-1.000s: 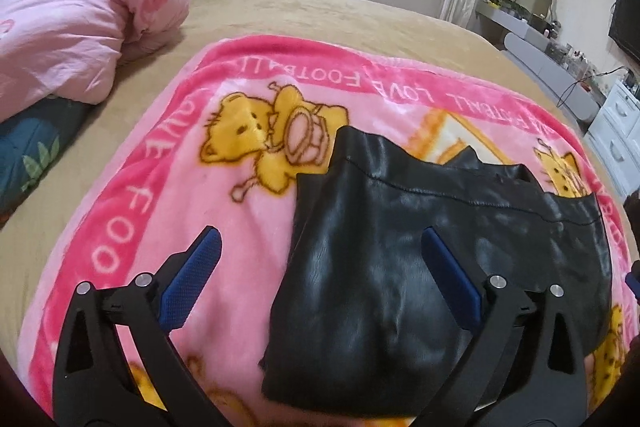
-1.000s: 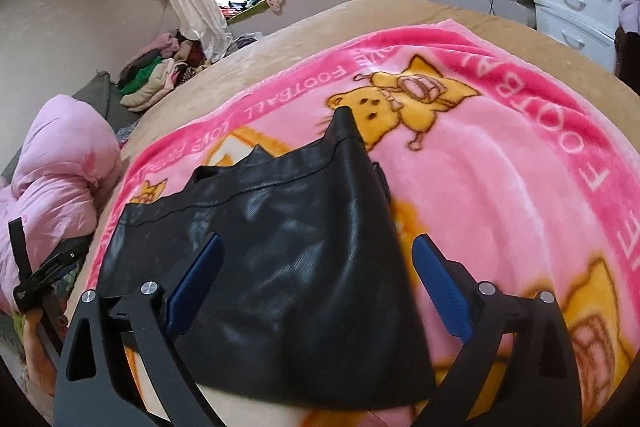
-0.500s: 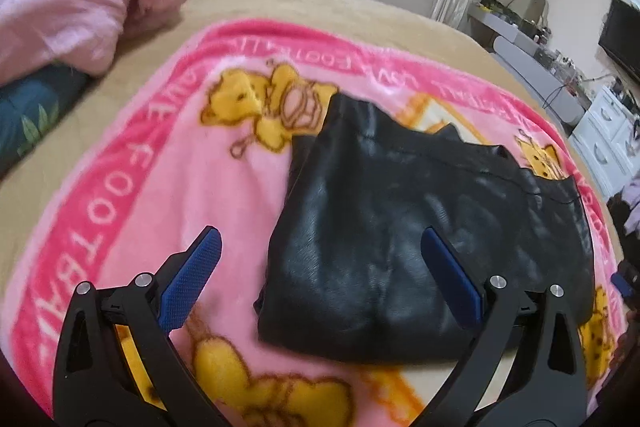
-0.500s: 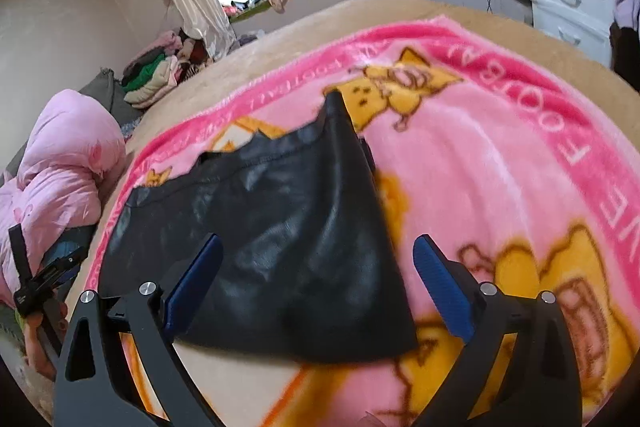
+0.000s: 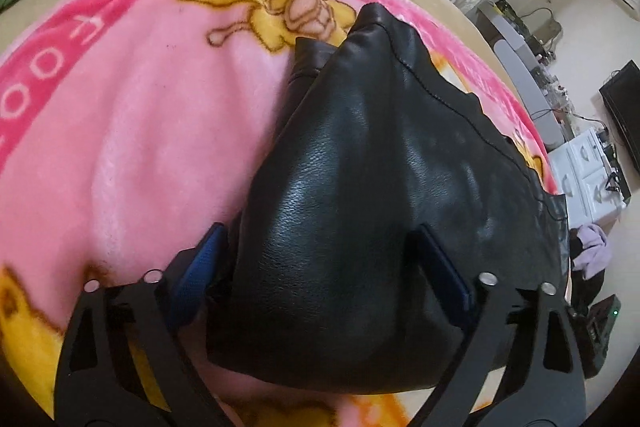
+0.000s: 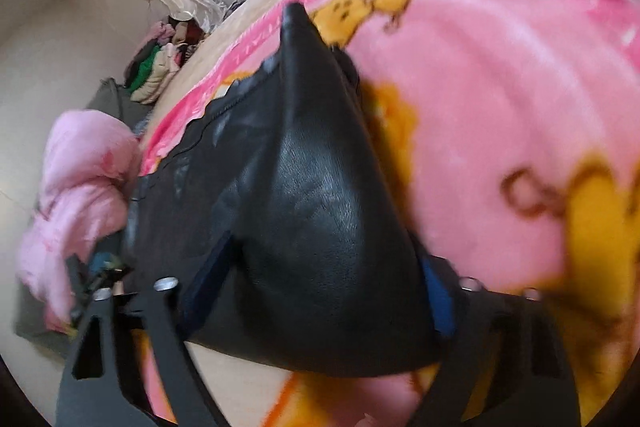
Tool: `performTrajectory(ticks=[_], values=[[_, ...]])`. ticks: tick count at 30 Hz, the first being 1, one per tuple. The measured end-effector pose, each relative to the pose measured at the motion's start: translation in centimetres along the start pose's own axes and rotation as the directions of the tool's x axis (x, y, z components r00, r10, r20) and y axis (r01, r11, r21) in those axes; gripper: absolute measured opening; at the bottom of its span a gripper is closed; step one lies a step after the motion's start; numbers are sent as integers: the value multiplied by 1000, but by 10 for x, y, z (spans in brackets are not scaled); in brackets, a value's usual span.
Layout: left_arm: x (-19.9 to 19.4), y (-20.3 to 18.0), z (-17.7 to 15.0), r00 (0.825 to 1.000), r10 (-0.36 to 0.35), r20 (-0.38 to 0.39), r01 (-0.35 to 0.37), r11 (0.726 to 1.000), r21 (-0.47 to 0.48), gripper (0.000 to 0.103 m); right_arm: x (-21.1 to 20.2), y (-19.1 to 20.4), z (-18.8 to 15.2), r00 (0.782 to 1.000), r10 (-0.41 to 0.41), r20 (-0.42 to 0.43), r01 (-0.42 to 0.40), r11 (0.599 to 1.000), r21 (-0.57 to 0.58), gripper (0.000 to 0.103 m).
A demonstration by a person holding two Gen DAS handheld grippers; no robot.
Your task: Fold large clothes
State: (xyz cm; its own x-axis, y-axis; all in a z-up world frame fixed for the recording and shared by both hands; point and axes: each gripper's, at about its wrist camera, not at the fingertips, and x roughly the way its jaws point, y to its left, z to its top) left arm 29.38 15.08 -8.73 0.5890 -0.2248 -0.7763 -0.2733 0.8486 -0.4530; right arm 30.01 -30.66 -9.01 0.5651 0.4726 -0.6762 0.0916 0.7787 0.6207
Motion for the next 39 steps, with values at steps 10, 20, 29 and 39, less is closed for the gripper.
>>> performTrajectory(ticks=[10, 20, 29, 39], values=[[-25, -11, -15, 1000, 19, 22, -20, 999, 46, 50, -27, 14, 3, 1000, 18, 26, -16, 996, -84, 32], [-47, -28, -53, 998, 65, 4, -65, 992, 108, 49, -40, 9, -5, 995, -97, 2, 96, 979, -178, 36], [-47, -31, -48, 994, 111, 12, -112, 985, 134, 61, -60, 17, -6, 984, -152, 97, 164, 977, -138, 70], [-76, -62, -49, 974, 180, 137, -212, 938, 274, 85, -79, 87, -17, 962, -121, 245, 201, 921, -333, 95]])
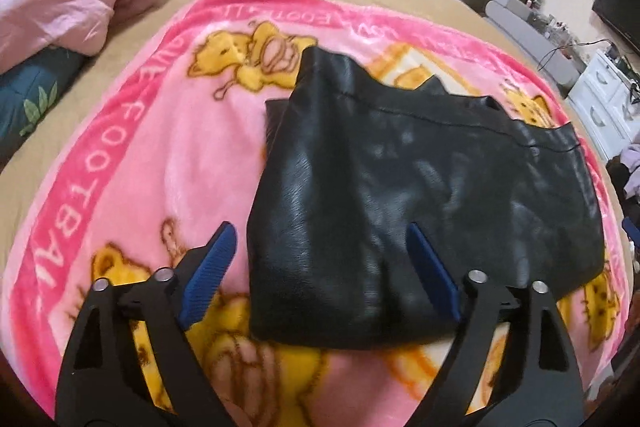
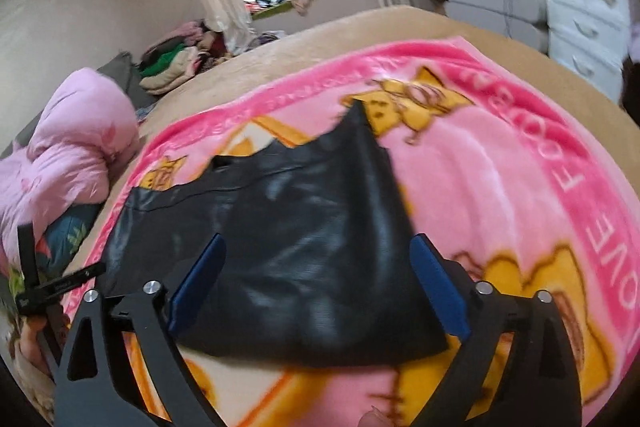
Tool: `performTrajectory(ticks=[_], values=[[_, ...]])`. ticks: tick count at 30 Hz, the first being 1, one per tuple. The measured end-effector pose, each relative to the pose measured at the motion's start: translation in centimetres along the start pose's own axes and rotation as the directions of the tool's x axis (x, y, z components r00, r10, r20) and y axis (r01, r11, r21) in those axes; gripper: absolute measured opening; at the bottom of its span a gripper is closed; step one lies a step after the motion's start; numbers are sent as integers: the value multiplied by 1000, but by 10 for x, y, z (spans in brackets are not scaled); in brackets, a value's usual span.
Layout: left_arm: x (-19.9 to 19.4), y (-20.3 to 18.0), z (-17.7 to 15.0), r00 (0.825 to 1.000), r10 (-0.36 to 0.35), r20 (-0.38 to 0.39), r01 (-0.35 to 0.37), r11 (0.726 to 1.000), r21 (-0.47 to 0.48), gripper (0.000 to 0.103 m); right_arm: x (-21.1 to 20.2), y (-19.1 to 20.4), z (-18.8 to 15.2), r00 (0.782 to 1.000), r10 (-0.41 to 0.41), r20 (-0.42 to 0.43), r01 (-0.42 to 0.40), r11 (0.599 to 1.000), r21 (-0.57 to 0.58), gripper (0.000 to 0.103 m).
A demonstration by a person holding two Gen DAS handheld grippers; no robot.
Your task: Fold large clothes
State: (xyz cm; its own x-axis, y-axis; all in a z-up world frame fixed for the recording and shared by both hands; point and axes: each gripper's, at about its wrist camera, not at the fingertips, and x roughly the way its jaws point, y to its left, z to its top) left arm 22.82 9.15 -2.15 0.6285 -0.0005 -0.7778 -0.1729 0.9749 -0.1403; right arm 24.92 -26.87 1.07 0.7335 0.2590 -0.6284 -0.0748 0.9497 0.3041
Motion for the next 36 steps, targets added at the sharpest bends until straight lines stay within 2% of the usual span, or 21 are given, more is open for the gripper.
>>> performTrajectory(ticks=[4, 12, 17, 18, 19, 21, 24, 27, 30, 33, 36], values=[[-9, -10, -1, 1000, 5, 25, -6, 999, 36, 94, 8, 27, -1, 999, 32, -7, -33, 998, -53, 95], [-14, -30, -4, 999, 11, 47, -16, 995, 100, 94, 17, 76, -10, 994, 105, -29, -108, 988, -114, 96], [-15, -31, -5, 998, 26, 51, -32, 993, 110, 94, 26, 102, -21, 990, 124, -60, -132, 978, -161, 96], [-14, -31, -5, 998, 34, 52, -39, 993, 108, 94, 29, 109, -23, 989, 131, -75, -143, 974, -175, 93], [-13, -29, -4, 998, 41, 57, -47, 994, 104, 94, 32, 115, -26, 987, 137, -86, -151, 970, -190, 76], [-11, -26, -3, 997, 48, 55, -53, 994, 92, 94, 37, 125, -31, 984, 140, -111, -161, 965, -208, 51], [-6, -20, -2, 998, 44, 45, -47, 996, 69, 94, 48, 138, -41, 979, 141, -148, -173, 958, -230, 50], [0, -14, 0, 999, 44, 28, -45, 998, 49, 94, 65, 151, -55, 979, 68, -191, -122, 950, -288, 45], [11, -7, 4, 999, 33, 1, -33, 999, 23, 94, 94, 152, -74, 961, -26, -276, -68, 942, -328, 43], [24, -1, 10, 999, 41, -22, -40, 999, 17, 94, 104, 154, -81, 959, -57, -279, -48, 933, -357, 43], [37, 3, 18, 997, 73, -33, -72, 997, 33, 94, 104, 151, -83, 959, -52, -279, -51, 936, -348, 44]])
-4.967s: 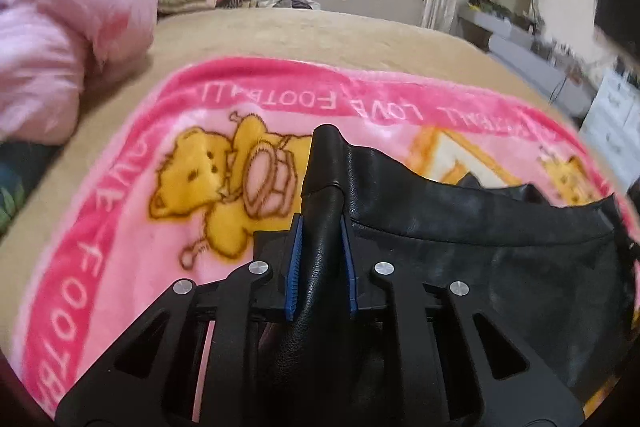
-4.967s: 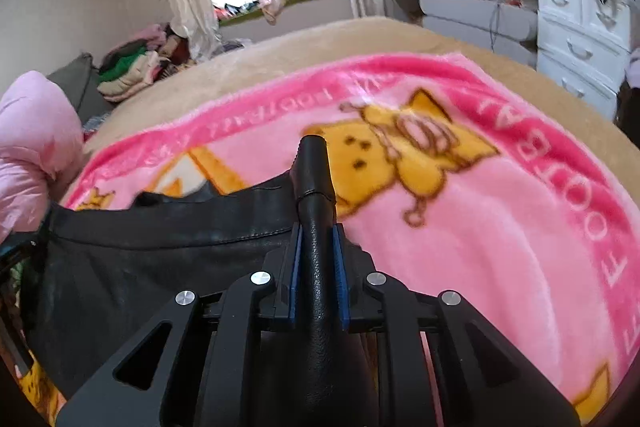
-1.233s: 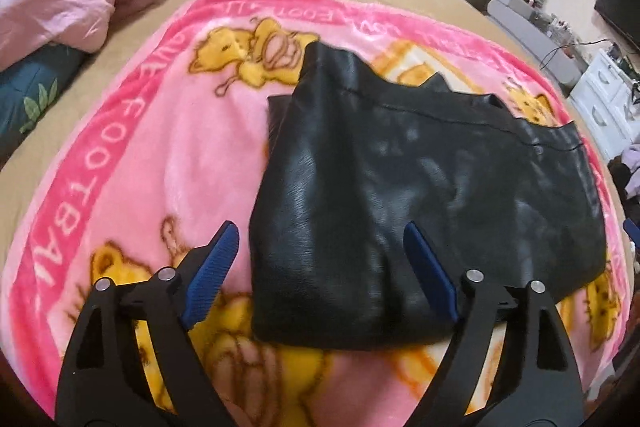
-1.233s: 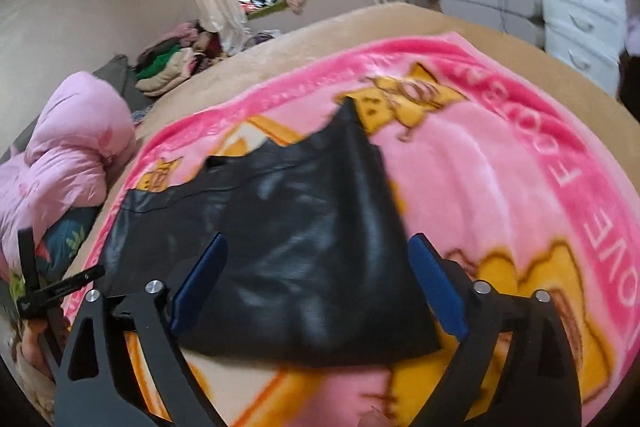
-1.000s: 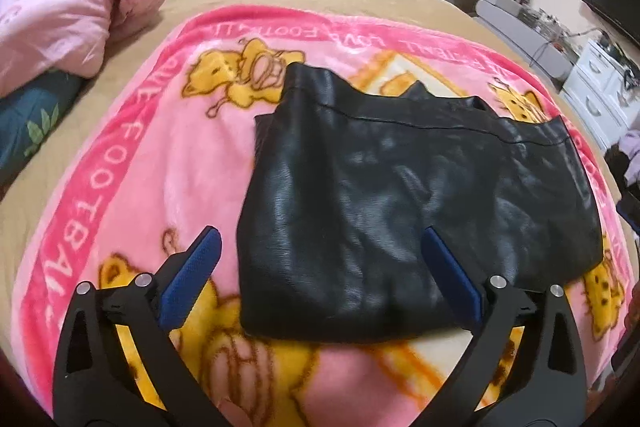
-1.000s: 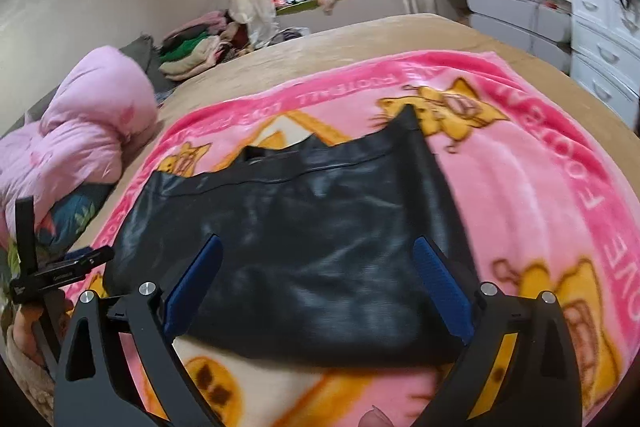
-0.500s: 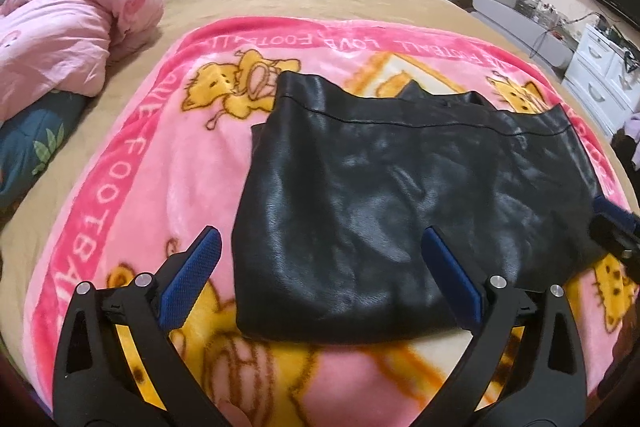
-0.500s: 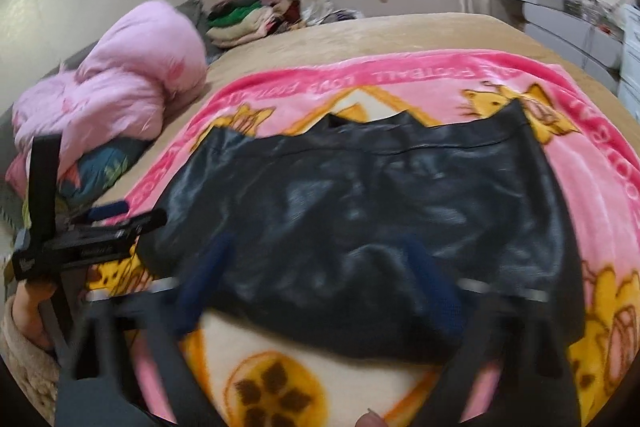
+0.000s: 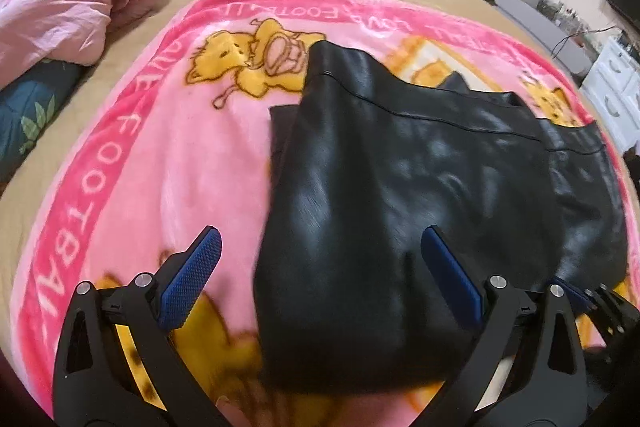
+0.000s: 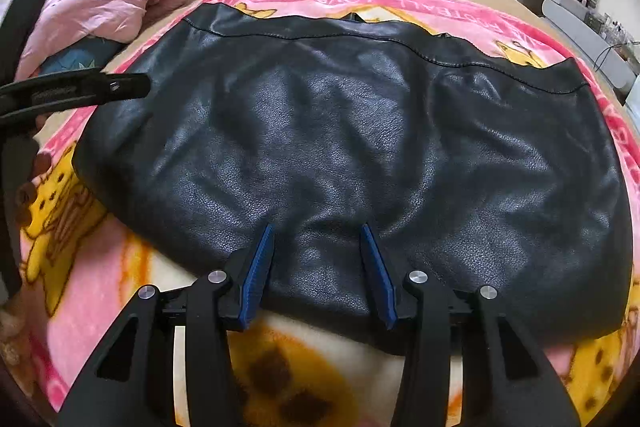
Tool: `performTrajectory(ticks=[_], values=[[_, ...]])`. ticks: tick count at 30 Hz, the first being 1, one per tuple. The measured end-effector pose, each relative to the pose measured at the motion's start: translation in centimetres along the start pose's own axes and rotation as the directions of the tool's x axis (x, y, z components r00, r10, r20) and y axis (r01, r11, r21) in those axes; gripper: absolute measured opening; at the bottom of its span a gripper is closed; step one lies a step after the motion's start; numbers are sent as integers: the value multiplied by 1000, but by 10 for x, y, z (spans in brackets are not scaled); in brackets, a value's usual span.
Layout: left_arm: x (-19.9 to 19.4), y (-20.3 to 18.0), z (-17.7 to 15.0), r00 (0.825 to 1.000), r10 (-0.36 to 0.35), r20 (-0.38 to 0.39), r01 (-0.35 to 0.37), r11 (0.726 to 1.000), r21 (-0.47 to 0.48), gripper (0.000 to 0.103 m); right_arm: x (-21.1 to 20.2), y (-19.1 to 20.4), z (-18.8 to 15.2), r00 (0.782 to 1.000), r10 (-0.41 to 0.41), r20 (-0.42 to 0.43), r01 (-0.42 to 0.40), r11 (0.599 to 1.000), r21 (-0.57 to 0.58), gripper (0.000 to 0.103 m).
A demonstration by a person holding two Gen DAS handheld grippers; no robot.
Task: Fold large clothes
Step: 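Pinch the folded jacket edge with both tools and smooth it flat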
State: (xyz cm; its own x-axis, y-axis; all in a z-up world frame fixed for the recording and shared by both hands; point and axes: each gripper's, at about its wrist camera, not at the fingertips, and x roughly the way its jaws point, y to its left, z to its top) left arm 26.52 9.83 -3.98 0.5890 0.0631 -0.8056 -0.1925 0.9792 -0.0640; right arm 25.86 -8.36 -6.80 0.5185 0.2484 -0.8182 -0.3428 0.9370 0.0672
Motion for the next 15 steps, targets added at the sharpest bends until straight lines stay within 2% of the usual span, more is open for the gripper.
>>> performTrajectory(ticks=[3, 8, 11, 12, 15], values=[[20, 5, 8, 999, 25, -36, -25, 1000, 6, 94, 1, -2, 0, 1000, 5, 2, -5, 1000, 4, 44], [40, 18, 11, 996, -54, -70, 50, 996, -69, 94, -12, 1, 11, 1000, 14, 22, -14, 1000, 8, 43], [51, 25, 11, 988, -117, -101, 105, 987, -119, 91, -25, -4, 31, 995, 34, 95, -37, 999, 33, 36], [54, 28, 11, 983, -144, -110, 129, 982, -138, 89, -23, -6, 41, 995, 26, 98, -30, 999, 38, 33], [53, 25, 11, 982, -157, -110, 141, 980, -138, 85, -11, -13, 66, 996, 0, 89, -4, 999, 45, 26]])
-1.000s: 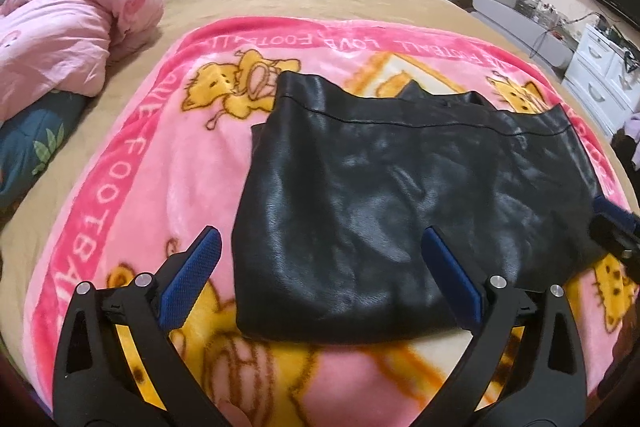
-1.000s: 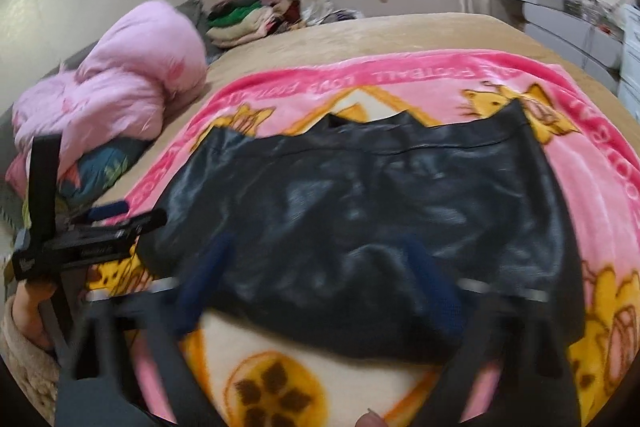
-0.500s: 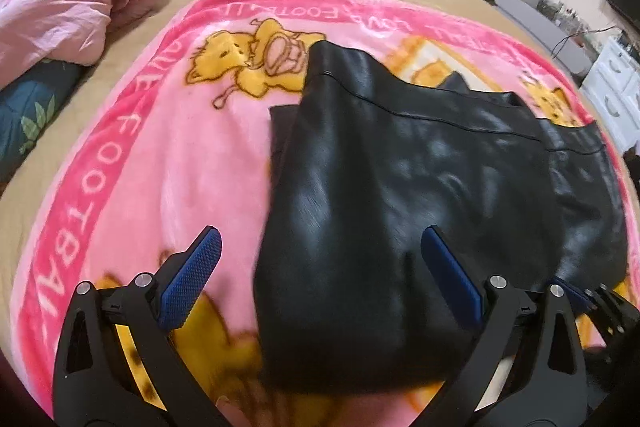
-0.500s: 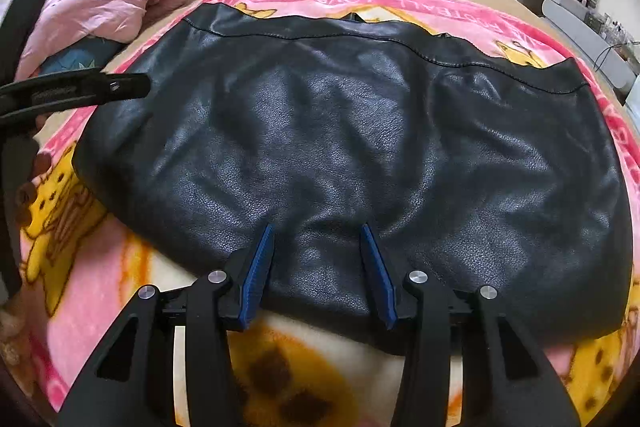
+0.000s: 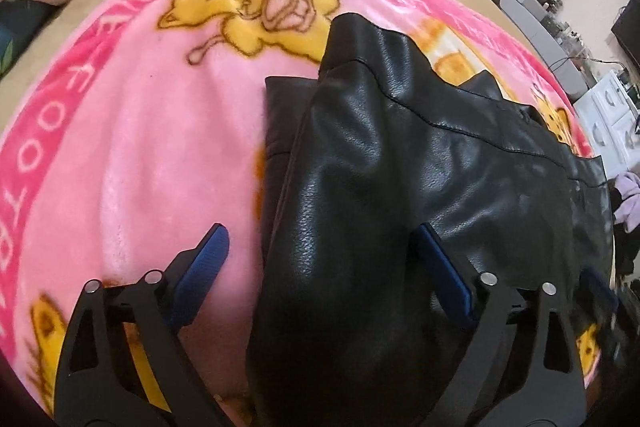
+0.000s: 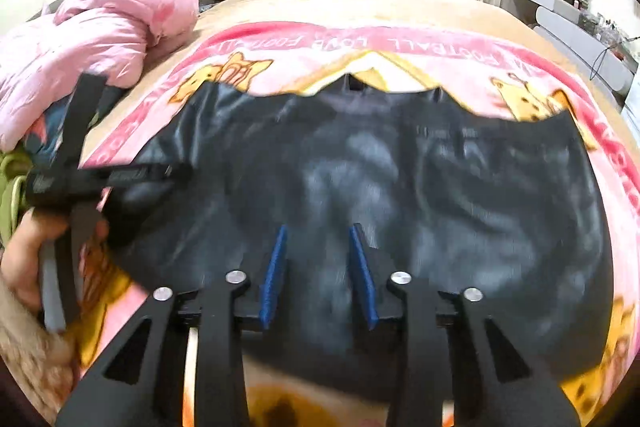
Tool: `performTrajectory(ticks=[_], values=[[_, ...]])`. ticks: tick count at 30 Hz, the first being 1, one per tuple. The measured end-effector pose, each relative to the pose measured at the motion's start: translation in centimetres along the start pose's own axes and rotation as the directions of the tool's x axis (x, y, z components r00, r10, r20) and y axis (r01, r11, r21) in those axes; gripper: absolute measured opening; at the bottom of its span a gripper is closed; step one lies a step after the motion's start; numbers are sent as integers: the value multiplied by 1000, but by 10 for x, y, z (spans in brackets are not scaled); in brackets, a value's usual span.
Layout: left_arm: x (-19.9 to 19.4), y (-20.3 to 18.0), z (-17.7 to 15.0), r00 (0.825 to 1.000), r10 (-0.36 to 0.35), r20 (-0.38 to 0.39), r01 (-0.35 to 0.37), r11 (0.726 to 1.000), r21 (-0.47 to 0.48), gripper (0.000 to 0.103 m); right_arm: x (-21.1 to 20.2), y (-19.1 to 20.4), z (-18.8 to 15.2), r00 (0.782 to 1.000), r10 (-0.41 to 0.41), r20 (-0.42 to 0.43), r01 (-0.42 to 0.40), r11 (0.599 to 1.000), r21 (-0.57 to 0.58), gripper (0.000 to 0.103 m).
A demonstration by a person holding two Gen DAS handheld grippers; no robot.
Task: Fold large clothes
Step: 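Pinch the folded jacket edge with both tools and smooth it flat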
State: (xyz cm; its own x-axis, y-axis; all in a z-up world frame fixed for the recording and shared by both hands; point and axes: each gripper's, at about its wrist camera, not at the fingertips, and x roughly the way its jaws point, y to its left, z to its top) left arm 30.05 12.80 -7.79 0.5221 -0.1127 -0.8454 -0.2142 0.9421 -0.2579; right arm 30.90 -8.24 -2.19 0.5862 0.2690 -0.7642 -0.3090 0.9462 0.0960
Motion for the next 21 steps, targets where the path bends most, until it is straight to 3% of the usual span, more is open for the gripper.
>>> performTrajectory(ticks=[6, 11, 17, 21], values=[[-5, -6, 2, 1000, 9, 19, -9, 1000, 29, 83, 47, -33, 50, 998, -59, -37, 62, 992, 109, 25], [-11, -8, 7, 999, 5, 42, -7, 999, 42, 83, 90, -49, 43, 989, -38, -139, 57, 990, 132, 25], [-19, -2, 12, 997, 25, 68, -27, 999, 32, 83, 81, -44, 38, 994, -60, -97, 71, 990, 120, 25], [-23, 3, 15, 997, 19, 78, -20, 1000, 11, 83, 44, -32, 31, 999, -17, -32, 20, 993, 115, 31]])
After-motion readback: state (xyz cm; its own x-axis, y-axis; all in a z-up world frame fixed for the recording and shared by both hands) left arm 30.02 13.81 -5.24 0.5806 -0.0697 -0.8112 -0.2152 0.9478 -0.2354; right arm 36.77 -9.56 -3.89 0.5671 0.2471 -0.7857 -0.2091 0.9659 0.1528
